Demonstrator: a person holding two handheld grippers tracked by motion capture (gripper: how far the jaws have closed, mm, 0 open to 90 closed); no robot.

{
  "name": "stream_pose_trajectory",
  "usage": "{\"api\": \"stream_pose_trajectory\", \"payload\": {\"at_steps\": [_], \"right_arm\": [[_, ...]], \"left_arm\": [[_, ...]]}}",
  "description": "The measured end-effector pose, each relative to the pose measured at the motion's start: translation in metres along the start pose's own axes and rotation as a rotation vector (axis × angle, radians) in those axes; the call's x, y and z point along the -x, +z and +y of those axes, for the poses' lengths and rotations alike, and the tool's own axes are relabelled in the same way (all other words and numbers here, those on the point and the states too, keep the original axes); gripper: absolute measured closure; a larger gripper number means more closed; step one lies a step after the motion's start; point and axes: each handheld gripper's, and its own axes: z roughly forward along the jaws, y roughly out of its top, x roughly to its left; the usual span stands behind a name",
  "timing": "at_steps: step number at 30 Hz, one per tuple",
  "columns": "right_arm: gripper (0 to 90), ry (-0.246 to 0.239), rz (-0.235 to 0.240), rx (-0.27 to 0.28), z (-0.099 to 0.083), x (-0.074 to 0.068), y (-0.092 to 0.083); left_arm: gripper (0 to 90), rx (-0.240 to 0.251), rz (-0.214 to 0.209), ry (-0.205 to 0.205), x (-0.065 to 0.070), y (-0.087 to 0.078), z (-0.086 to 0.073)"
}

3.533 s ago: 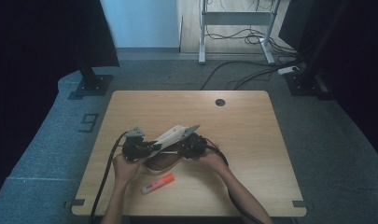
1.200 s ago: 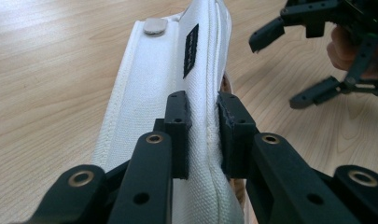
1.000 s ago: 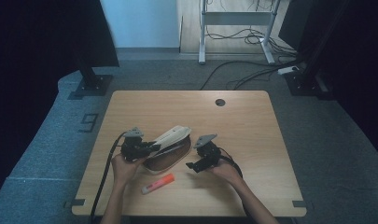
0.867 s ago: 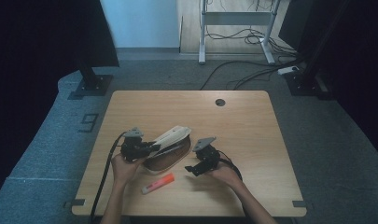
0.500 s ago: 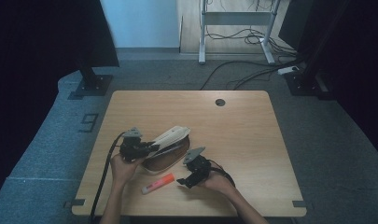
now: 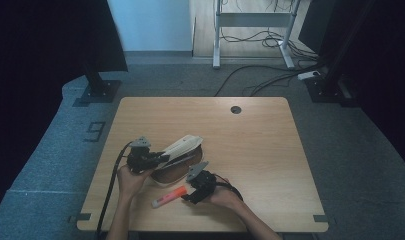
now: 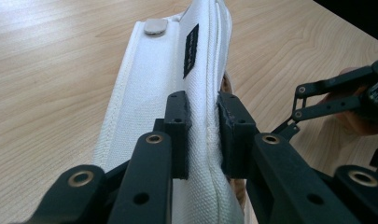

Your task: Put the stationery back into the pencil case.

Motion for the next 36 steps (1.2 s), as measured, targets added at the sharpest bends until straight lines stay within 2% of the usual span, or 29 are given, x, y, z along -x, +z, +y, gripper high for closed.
{"api": "stream_pose_trajectory", "payload": {"at_steps": [6,8,11,13,14,15,18,21,36], "right_arm": [[31.7,-0.030,0.014,-0.003,0.009,0.000,0.008],[35.7,-0.059,0.024,-0.008,0.013,-0.002,0.011],[39.1,-0.072,0.034,-0.011,0.016,-0.003,0.012],[44.8,-0.096,0.043,-0.013,0.018,-0.005,0.013],[44.8,-0.096,0.043,-0.013,0.018,-0.005,0.013],[50.5,-0.107,0.058,-0.020,0.020,-0.005,0.013],[59.6,-0.126,0.081,-0.023,0.021,-0.005,0.013],[64.7,-0.123,0.097,-0.026,0.021,-0.007,0.013],[65.7,-0.087,0.074,-0.037,0.020,-0.011,0.008]], "left_arm": [[75.4,0.000,-0.001,-0.001,-0.001,-0.001,0.000],[75.4,0.001,-0.002,0.000,-0.001,-0.001,0.000],[75.4,0.002,-0.002,-0.002,-0.002,-0.001,-0.001],[75.4,0.002,-0.003,-0.002,-0.002,-0.001,-0.001],[75.4,0.002,-0.003,-0.002,-0.002,-0.001,-0.001],[75.5,0.002,-0.003,-0.001,-0.002,-0.001,-0.001],[75.5,0.002,-0.003,-0.002,-0.002,-0.001,-0.001],[75.5,0.001,-0.001,-0.001,-0.001,-0.001,-0.001],[75.6,-0.002,0.002,0.000,0.000,0.000,0.000]]}}
